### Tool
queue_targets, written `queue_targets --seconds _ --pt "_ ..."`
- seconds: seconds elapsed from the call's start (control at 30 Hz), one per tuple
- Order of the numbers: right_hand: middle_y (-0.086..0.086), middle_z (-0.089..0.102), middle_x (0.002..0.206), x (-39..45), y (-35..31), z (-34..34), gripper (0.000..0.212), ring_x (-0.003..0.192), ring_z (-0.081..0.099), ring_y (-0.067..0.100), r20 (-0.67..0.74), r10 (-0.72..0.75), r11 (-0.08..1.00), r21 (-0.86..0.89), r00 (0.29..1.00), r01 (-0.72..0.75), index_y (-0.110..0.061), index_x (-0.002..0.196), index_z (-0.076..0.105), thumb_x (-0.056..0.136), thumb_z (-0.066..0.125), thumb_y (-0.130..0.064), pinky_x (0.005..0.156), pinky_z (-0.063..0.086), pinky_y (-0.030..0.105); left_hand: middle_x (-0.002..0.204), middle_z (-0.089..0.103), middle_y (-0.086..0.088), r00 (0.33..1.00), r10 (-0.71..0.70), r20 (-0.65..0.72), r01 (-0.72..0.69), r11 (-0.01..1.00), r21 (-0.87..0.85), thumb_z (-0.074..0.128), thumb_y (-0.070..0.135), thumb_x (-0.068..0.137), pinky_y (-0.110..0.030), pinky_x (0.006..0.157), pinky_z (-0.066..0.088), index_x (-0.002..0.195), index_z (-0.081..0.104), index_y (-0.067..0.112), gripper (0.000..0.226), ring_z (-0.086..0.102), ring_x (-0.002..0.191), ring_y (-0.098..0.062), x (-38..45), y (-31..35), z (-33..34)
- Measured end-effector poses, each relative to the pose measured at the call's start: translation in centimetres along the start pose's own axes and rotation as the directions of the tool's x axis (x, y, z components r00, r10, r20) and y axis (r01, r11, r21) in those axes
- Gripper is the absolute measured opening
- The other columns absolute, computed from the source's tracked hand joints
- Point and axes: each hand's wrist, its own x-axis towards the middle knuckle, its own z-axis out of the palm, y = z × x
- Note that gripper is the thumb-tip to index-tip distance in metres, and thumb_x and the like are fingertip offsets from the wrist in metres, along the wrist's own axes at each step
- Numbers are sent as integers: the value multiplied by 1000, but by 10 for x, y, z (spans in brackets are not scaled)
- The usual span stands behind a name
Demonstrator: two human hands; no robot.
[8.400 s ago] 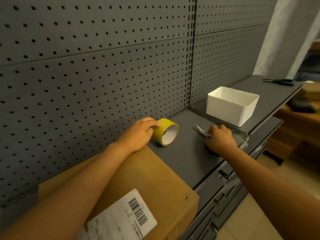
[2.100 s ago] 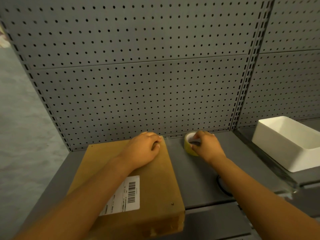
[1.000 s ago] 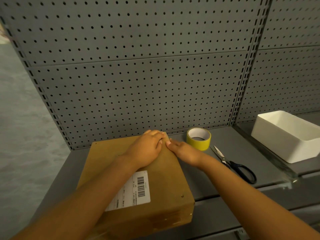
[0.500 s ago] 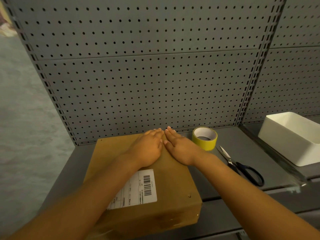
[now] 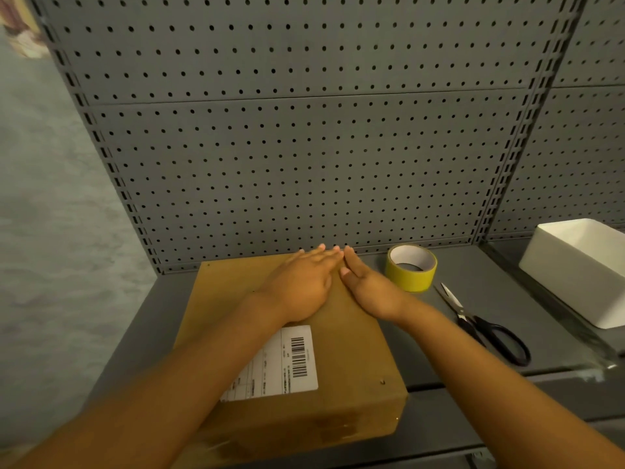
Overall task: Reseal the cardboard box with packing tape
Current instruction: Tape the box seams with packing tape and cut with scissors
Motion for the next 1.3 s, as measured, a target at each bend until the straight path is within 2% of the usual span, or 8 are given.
queue_targets --seconds 0.1,0.2,0.37,0.5,0.6,0.83,0.93,1.3 --pt "-1 10 160 5 5 -11 67 144 23 19 63 50 993 100 997 -56 -21 152 -10 102 31 -40 115 28 34 156 27 4 999 -22 -23 22 1000 11 31 16 100 -31 117 16 150 26 23 50 20 144 -12 5 3 -4" --pt "-4 2 161 4 8 1 63 146 15 15 15 29 986 166 999 -31 -25 153 -2 102 28 -45 110 18 22 152 37 2 996 -44 -79 43 999 -5 33 22 101 -28 113 23 146 35 22 45 29 141 -14 8 7 -2" --pt "-1 17 160 9 11 -9 61 143 27 19 56 40 995 85 998 -45 -25 154 6 101 28 -47 117 26 36 155 30 6 998 -19 -58 19 1000 -5 31 24 102 -28 115 18 148 29 27 46 24 142 -13 5 6 0" --pt "-3 8 160 5 8 4 57 146 16 15 -46 1 994 111 999 4 -22 154 4 103 22 -41 112 16 23 157 24 4 998 -5 -58 4 1000 -16 30 21 102 -31 119 14 148 30 24 46 18 145 -13 6 9 2" --pt "-5 9 160 5 12 -3 58 146 17 16 -29 23 997 72 999 -21 -27 153 6 102 24 -47 115 18 27 158 22 3 1000 -4 -29 2 999 -53 29 17 102 -29 119 10 149 29 20 47 14 146 -11 8 11 1" --pt "-9 24 157 2 25 1 71 142 28 11 -30 -36 954 296 999 43 -31 152 19 92 40 -61 117 26 39 157 24 1 999 -31 -22 28 994 -106 27 17 102 -28 119 8 149 26 20 47 16 146 -12 5 15 0" --pt "-7 35 152 1 19 -2 60 136 37 9 -51 -51 945 321 997 64 -26 150 26 97 46 -45 115 31 36 158 22 1 1000 -22 -20 19 993 -116 28 18 102 -30 120 8 148 29 19 46 15 146 -12 3 15 -1" --pt "-17 18 155 -10 20 7 63 139 24 1 -41 -26 949 313 999 37 -31 152 8 99 39 -44 115 25 27 155 29 1 997 -34 -69 24 989 -144 31 16 99 -31 120 11 148 29 20 49 19 145 -12 3 11 5"
